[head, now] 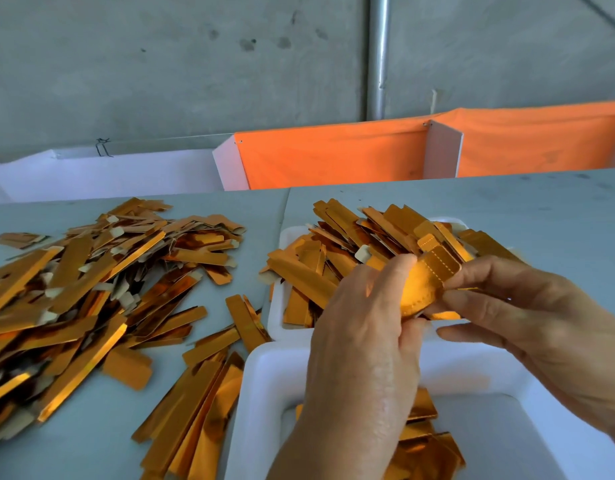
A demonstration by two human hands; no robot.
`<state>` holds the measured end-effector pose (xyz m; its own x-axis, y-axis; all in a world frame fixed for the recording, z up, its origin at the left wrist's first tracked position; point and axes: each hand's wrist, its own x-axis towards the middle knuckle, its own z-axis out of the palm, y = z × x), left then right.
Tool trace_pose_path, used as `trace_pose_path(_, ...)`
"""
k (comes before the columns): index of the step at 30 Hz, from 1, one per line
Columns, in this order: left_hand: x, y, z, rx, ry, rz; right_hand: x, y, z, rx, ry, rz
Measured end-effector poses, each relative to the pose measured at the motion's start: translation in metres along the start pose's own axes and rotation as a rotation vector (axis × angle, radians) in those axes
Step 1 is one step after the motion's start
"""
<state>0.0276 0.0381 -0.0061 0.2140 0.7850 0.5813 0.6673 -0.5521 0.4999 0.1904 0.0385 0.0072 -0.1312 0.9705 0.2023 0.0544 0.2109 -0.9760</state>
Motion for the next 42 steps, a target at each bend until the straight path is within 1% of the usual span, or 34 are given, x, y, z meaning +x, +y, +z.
trace_pose_path(4,0.001,-0.002,-0.001,-0.020,-0.062,0.004,0.001,0.003,0.000,-0.010,-0.034,0.078)
trace_pose_path(8,0.003,-0.004,-0.008,-0.168,-0.133,-0.037,0.000,0.001,-0.002,0.141,-0.062,0.095)
trace_pose_path(11,0.004,-0.003,-0.012,-0.264,-0.182,-0.074,0.001,0.001,-0.004,0.174,-0.050,0.077)
trace_pose_path(15,0.003,-0.005,-0.014,-0.349,-0.265,-0.159,0.001,0.002,-0.008,0.125,-0.094,0.045)
trace_pose_path(18,0.003,-0.008,-0.016,-0.505,-0.403,-0.250,0.002,0.003,-0.011,-0.007,-0.095,0.003)
trace_pose_path(20,0.002,-0.010,-0.018,-0.612,-0.445,-0.310,0.003,0.003,-0.013,-0.060,-0.110,-0.022)
trace_pose_path(23,0.002,-0.014,-0.022,-0.716,-0.389,-0.366,0.002,0.003,-0.015,-0.079,-0.190,-0.030)
trace_pose_path(27,0.003,-0.014,-0.022,-0.809,-0.300,-0.482,0.001,0.000,-0.015,-0.176,-0.276,-0.061)
trace_pose_path(31,0.004,-0.014,-0.015,-0.808,-0.146,-0.622,0.000,0.008,-0.006,-0.370,-0.329,-0.043)
trace_pose_path(33,0.004,-0.014,-0.013,-0.831,-0.105,-0.665,-0.001,0.008,-0.001,-0.410,-0.315,-0.032)
trace_pose_path(37,0.003,-0.012,-0.012,-0.866,-0.060,-0.735,-0.002,0.002,0.012,-0.398,-0.264,0.015)
trace_pose_path(40,0.002,-0.011,-0.011,-0.842,-0.033,-0.767,-0.004,0.003,0.020,-0.444,-0.186,-0.071)
trace_pose_path(42,0.002,-0.010,-0.011,-0.826,-0.042,-0.765,-0.005,0.003,0.023,-0.475,-0.154,-0.124)
